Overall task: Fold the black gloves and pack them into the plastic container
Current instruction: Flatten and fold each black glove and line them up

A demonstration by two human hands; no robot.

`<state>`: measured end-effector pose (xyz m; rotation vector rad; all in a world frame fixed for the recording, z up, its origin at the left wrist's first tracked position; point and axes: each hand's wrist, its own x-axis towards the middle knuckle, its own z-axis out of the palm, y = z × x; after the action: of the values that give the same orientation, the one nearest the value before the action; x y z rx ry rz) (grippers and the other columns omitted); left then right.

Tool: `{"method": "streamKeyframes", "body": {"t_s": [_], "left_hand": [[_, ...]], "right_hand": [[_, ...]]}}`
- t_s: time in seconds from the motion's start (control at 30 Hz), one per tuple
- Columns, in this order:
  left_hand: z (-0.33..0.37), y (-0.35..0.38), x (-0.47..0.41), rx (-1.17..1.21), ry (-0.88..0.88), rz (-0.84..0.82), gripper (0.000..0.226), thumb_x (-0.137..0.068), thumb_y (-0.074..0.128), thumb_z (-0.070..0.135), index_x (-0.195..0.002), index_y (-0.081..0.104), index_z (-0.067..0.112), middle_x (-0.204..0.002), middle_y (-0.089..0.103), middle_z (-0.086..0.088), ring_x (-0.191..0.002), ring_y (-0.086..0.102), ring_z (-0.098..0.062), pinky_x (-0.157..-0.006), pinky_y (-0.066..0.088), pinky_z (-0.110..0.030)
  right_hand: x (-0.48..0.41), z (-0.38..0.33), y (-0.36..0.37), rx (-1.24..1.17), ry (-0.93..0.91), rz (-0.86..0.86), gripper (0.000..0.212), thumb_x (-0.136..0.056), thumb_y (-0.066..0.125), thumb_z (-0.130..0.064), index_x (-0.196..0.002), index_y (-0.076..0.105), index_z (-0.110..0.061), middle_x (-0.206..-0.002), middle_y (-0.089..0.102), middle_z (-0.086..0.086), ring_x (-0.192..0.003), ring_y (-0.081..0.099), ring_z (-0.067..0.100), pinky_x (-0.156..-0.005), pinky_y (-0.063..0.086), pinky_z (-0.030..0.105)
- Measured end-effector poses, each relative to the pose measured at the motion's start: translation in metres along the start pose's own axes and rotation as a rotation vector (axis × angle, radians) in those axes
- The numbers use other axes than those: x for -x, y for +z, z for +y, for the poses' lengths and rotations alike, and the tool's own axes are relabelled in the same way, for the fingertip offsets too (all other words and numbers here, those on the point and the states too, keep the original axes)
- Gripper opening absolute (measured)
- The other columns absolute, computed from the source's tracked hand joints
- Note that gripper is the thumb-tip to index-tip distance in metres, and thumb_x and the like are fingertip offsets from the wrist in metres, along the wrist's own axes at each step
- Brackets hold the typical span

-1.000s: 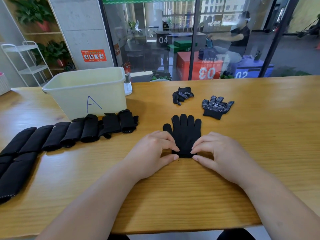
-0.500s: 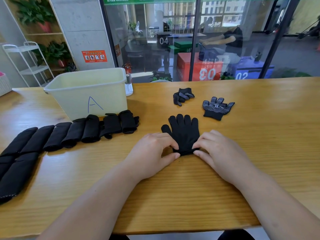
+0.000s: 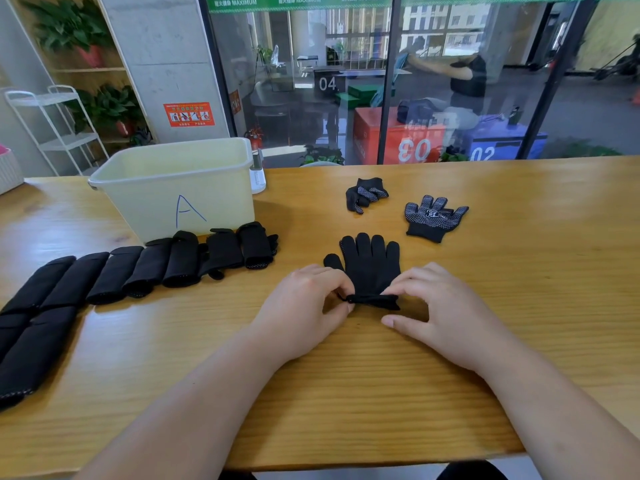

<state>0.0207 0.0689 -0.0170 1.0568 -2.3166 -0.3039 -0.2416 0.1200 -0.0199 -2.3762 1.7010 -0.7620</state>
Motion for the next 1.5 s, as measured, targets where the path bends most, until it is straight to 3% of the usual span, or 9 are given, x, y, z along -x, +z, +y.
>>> {"method": "streamKeyframes", "body": {"t_s": [0.17, 0.33, 0.5, 0.67, 0.93, 1.07, 1.23, 1.5], "left_hand": [[0.000, 0.000, 0.001, 0.141, -0.106, -0.017, 0.011, -0.095, 0.076, 0.036, -0.102, 0.069, 0.042, -0.092, 0.069, 0.024, -0.104, 0.059, -0.002, -0.088, 0.053, -0.032], [0.002, 0.001, -0.002, 0.210, -0.198, -0.033, 0.011, -0.097, 0.073, 0.042, -0.105, 0.065, 0.043, -0.090, 0.073, 0.024, -0.093, 0.066, -0.002, -0.086, 0.054, -0.027], [0.004, 0.007, -0.002, 0.166, -0.212, 0.002, 0.018, -0.097, 0.074, 0.039, -0.109, 0.060, 0.041, -0.085, 0.070, 0.017, -0.093, 0.061, -0.001, -0.081, 0.047, -0.023], [0.001, 0.008, -0.003, 0.080, -0.140, 0.023, 0.018, -0.092, 0.077, 0.034, -0.103, 0.064, 0.041, -0.097, 0.060, 0.018, -0.101, 0.055, -0.003, -0.093, 0.050, -0.036], [0.000, 0.009, -0.005, -0.156, -0.011, 0.040, 0.017, -0.099, 0.070, 0.039, -0.113, 0.079, 0.038, -0.109, 0.062, 0.022, -0.102, 0.054, -0.004, -0.094, 0.047, -0.035], [0.000, 0.007, -0.002, -0.213, 0.018, 0.040, 0.022, -0.103, 0.062, 0.043, -0.115, 0.080, 0.037, -0.110, 0.065, 0.022, -0.101, 0.054, -0.003, -0.092, 0.048, -0.034], [-0.002, 0.001, -0.001, -0.208, 0.018, -0.065, 0.044, -0.096, 0.062, 0.065, -0.130, 0.073, 0.038, -0.123, 0.060, 0.024, -0.111, 0.051, -0.002, -0.103, 0.044, -0.032], [-0.005, 0.004, -0.004, -0.139, -0.021, -0.055, 0.031, -0.105, 0.057, 0.050, -0.127, 0.073, 0.035, -0.121, 0.060, 0.023, -0.109, 0.049, -0.004, -0.102, 0.046, -0.038]], "right_hand": [[-0.001, -0.001, 0.001, -0.025, 0.060, 0.044, 0.022, -0.095, 0.067, -0.057, -0.107, 0.077, -0.041, -0.104, 0.065, -0.033, -0.102, 0.052, -0.003, -0.084, 0.041, 0.021], [-0.006, -0.003, 0.009, -0.042, 0.136, 0.075, 0.034, -0.097, 0.055, -0.065, -0.088, 0.070, -0.035, -0.086, 0.066, -0.016, -0.090, 0.052, 0.004, -0.081, 0.044, 0.032], [-0.007, -0.011, 0.013, -0.027, 0.229, 0.103, 0.029, -0.093, 0.066, -0.063, -0.081, 0.061, -0.037, -0.088, 0.058, -0.017, -0.089, 0.051, 0.000, -0.078, 0.047, 0.032], [-0.006, -0.014, 0.011, 0.006, 0.240, 0.179, 0.028, -0.086, 0.075, -0.063, -0.094, 0.058, -0.042, -0.100, 0.051, -0.021, -0.091, 0.051, -0.003, -0.071, 0.047, 0.029], [-0.007, -0.013, 0.013, 0.157, -0.051, 0.208, 0.007, -0.091, 0.083, -0.026, -0.096, 0.081, -0.030, -0.101, 0.065, -0.022, -0.095, 0.055, 0.010, -0.068, 0.049, 0.029], [-0.007, -0.010, 0.012, 0.201, -0.030, 0.133, 0.018, -0.100, 0.065, -0.036, -0.108, 0.081, -0.035, -0.106, 0.065, -0.027, -0.099, 0.051, 0.003, -0.069, 0.033, 0.011], [-0.003, -0.005, 0.000, 0.127, -0.017, -0.001, 0.040, -0.096, 0.060, -0.061, -0.128, 0.073, -0.040, -0.119, 0.060, -0.034, -0.114, 0.048, -0.002, -0.089, 0.051, 0.030], [-0.006, -0.004, 0.005, 0.049, 0.035, 0.012, 0.033, -0.096, 0.070, -0.050, -0.128, 0.071, -0.042, -0.120, 0.061, -0.032, -0.114, 0.049, -0.004, -0.097, 0.048, 0.029]]}}
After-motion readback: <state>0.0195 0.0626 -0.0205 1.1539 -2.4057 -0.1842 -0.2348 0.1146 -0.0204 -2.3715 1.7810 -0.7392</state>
